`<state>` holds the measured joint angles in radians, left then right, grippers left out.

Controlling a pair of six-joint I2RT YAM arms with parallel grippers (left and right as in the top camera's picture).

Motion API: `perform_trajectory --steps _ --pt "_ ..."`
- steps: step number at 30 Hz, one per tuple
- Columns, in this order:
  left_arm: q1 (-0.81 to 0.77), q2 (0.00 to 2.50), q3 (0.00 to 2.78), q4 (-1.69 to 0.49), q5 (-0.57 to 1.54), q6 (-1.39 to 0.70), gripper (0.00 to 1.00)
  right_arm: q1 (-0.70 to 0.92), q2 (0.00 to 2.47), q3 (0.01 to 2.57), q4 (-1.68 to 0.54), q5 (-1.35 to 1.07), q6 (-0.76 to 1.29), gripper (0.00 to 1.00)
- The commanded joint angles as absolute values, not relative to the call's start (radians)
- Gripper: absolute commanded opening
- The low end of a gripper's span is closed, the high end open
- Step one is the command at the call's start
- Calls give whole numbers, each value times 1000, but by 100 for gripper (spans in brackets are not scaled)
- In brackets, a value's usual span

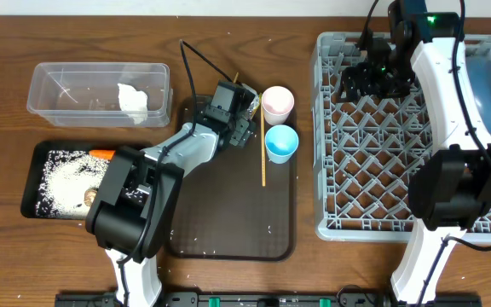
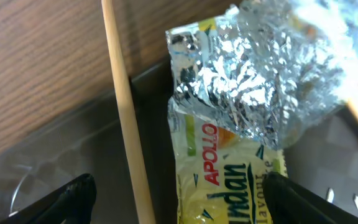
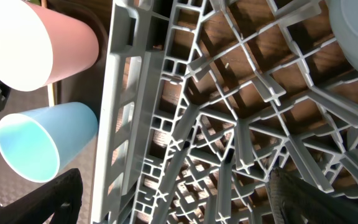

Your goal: Sort waste into correct bins and load items into the dishwasher rack

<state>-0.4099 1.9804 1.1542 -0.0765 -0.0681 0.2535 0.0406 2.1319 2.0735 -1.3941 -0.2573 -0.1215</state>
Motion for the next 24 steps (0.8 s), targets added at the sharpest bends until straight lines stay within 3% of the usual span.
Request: perform_trajectory --steps 1,24 --pt "-416 2005 1145 -150 -56 262 87 44 2098 2079 -1394 -258 -137 89" --pt "-416 2026 1145 -345 19 369 86 47 2098 2079 -1387 -258 -136 89"
